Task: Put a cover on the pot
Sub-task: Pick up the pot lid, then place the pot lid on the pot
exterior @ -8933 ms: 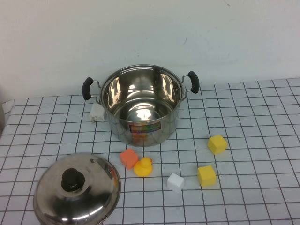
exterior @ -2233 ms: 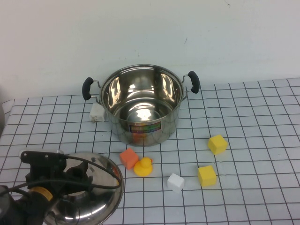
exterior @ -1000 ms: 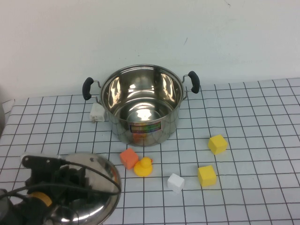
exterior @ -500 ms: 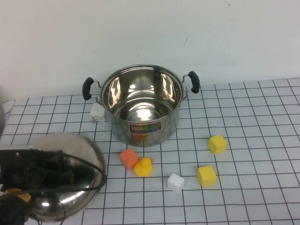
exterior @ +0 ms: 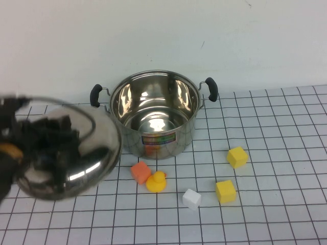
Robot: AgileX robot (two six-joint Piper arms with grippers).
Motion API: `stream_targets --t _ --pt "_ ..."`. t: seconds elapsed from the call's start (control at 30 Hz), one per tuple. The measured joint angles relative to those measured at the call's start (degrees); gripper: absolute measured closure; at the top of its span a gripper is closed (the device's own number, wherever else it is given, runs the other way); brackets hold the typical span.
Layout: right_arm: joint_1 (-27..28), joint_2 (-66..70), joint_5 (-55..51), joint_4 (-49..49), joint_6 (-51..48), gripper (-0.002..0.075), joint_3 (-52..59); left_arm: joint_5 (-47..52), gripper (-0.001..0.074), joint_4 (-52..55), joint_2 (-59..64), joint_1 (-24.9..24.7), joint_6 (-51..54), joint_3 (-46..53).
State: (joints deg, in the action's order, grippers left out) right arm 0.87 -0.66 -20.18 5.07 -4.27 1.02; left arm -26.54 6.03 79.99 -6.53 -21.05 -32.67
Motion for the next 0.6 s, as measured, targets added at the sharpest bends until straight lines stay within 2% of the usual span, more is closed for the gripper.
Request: stream_targets --t 0.1,0.37,0.6 --pt "0.0 0.0 0.0 0.0 0.0 0.0717 0.0 7.8 0.0416 7.8 -0.1 0.0 -9.1 -8.7" --pt "0.0 0.0 0.0 0.0 0.0 0.0717 0.0 9.5 0.0416 29.7 9.6 -1.5 -32.1 -27.1" --pt "0.0 0.0 0.0 0.0 0.0 0.0717 0.0 14.8 0.0416 43.9 21.8 -7.7 -37.9 -42.1"
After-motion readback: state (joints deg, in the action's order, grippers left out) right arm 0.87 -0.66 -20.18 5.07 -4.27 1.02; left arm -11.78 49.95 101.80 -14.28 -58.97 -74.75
